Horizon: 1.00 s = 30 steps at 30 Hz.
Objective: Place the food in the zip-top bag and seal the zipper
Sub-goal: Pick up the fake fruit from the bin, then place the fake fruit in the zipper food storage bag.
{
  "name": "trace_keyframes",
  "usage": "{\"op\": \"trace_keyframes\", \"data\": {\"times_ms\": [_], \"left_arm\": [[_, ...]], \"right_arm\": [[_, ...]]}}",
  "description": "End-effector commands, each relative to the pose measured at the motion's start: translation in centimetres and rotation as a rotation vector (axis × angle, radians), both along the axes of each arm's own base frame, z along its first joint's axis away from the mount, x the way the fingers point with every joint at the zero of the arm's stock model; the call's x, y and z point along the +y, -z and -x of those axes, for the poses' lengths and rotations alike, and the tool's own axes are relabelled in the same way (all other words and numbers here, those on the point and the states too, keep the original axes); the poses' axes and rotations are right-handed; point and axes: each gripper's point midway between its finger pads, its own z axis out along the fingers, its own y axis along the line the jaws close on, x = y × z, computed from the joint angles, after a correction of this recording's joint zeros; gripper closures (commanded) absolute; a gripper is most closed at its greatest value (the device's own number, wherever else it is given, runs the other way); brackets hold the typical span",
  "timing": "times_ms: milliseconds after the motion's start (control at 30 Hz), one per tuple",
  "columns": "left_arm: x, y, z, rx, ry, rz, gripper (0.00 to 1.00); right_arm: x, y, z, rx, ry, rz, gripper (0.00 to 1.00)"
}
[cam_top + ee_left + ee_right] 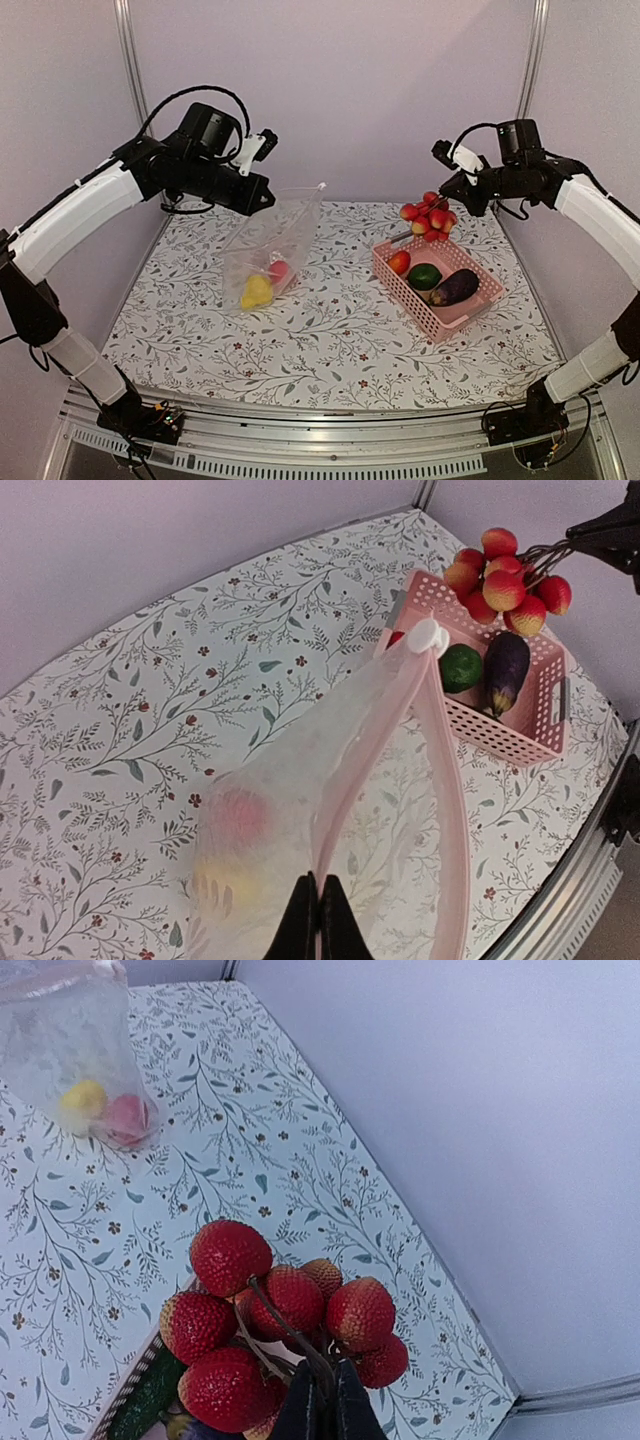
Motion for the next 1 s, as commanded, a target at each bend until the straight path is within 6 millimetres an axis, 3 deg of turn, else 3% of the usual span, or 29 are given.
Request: {"op": "trace_keyframes", "data": {"times_ms": [0, 233, 300, 400, 500, 633, 967], "left_arm": [[-2.8, -0.6, 0.1, 0.001, 0.056, 0.058, 1.00], [-8.1, -1.9, 1.0, -0.005, 0.146, 0.126, 1.00], [-9.1, -2.2, 1.0, -0.008, 0.158, 0.147, 1.00], [-10.1, -3.0, 1.0, -0.009, 0.164, 0.193, 1.00], [-10.8, -3.5, 1.2, 0.001, 0.184, 0.243, 1.00], [-11.1, -3.6, 1.4, 0.009, 0.192, 0.274, 1.00], [-11.7, -2.9, 1.9, 0.029, 0.218, 0.305, 1.00]], "right_arm": [[3.0, -9.2, 4.3, -0.071, -0.132, -0.157, 1.00], [6.8, -19.3, 9.8, -0.139, -0.348, -0.326, 1.00], [7.6, -21.5, 11.3, -0.130, -0.415, -0.392, 1.00], [8.7, -23.3, 12.8, -0.100, -0.508, -0.464, 1.00], [9.5, -24.2, 13.9, -0.056, -0.585, -0.519, 1.00], [10.6, -24.0, 14.8, 0.009, -0.668, -0.552, 1.00], [13.3, -20.7, 15.3, 0.129, -0.763, -0.555, 1.00]]}}
